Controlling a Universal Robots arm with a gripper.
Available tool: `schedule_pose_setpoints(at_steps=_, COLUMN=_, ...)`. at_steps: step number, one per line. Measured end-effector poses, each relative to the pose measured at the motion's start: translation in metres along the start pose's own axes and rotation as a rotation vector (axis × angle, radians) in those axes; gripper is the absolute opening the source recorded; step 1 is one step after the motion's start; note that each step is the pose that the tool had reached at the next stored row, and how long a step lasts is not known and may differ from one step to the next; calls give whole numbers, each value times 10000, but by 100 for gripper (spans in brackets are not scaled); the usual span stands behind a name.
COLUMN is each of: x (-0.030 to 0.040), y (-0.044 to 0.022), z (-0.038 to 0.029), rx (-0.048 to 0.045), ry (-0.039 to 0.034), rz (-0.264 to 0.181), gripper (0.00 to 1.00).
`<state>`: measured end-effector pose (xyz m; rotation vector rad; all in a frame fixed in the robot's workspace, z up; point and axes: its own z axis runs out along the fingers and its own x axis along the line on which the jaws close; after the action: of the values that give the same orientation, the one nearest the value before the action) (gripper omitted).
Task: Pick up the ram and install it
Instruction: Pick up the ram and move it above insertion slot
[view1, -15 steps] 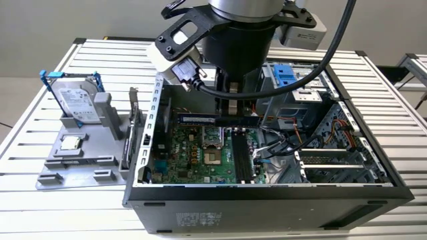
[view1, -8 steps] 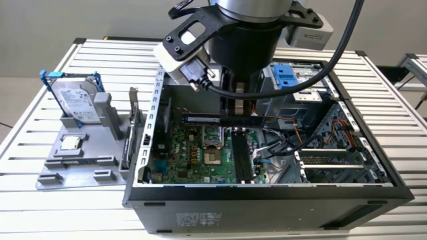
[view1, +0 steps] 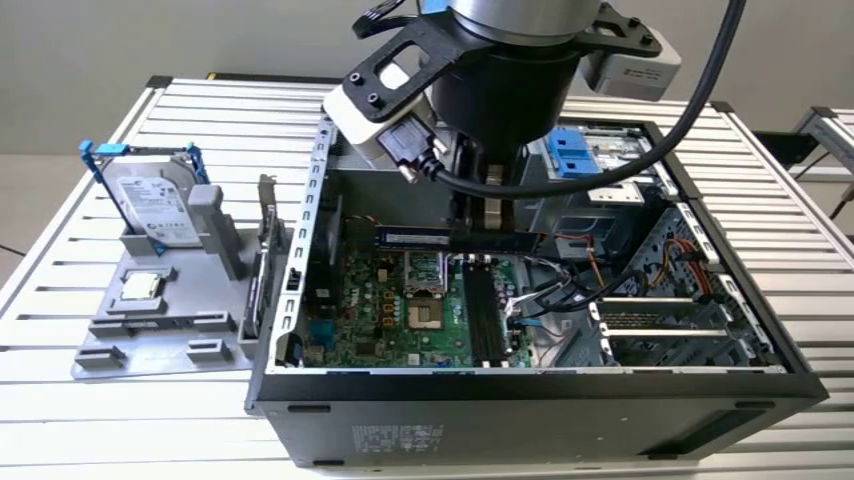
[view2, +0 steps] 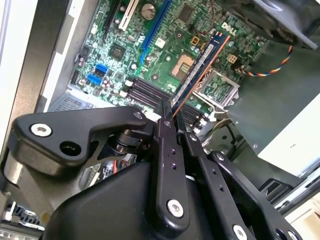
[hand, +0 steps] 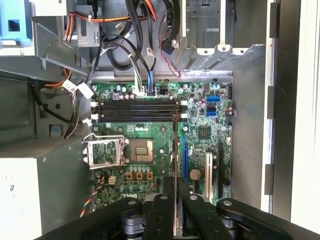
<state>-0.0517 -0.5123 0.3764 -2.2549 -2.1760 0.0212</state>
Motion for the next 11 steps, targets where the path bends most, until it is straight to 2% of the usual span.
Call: schedule_pose_setpoints(at_steps=11, x=5, y=111, z=-2, rx=0, ry=0, rz=0, gripper=0)
